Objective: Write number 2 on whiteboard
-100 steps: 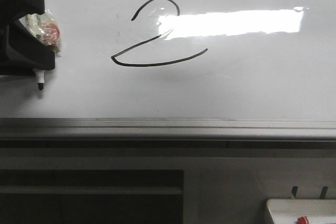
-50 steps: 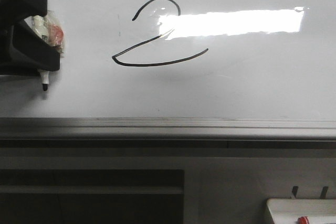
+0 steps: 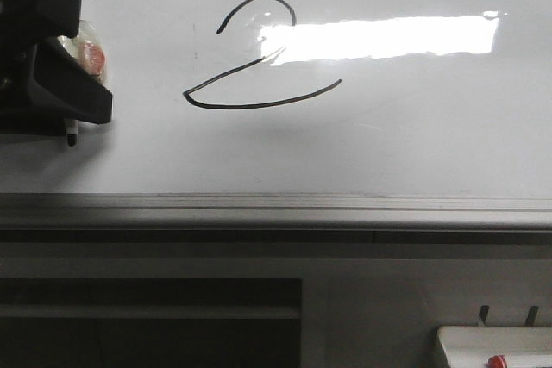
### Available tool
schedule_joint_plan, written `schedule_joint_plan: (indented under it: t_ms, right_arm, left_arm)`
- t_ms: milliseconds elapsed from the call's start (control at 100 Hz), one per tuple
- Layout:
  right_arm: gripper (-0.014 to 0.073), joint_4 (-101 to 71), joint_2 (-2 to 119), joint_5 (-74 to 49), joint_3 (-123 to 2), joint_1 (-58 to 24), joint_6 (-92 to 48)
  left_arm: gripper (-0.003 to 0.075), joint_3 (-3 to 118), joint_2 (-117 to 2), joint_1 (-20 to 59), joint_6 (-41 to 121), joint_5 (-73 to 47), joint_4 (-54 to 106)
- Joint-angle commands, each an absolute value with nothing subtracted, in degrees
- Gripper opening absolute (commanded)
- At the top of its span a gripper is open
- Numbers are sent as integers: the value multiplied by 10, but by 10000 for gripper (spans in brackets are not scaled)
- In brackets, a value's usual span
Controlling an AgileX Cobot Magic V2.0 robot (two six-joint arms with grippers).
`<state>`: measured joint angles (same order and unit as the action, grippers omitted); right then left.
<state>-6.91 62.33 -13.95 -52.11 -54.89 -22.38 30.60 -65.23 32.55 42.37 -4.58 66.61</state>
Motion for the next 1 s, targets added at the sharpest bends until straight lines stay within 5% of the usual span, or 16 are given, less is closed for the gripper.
schedule_joint_plan:
  t_ms: [0,90,190,250,550,990]
  right_arm:
    - [442,-77,607,-115,-541,-546,-228]
    - [218,-77,599,-124,-540,-546,-218]
    - [-81,-77,586,-125,-539,-546,-218]
    - [-68,-77,576,-123,-539,-546,-216]
    - [-68,-77,429,-6,-406,-546,-216]
    - [-68,-107,223,11,-184,-546,-211]
  left_arm:
    - [273,318,-624,323,418,-20,640]
    - [227,318,-595,323,418,-21,628]
    - [81,318,-561,323,418,-31,590]
    - [-22,318,-541,323,418,-44,571]
    - [-20,294,-404,323,420,-57,529]
    - [-20,215,-225,323,420,-57,475]
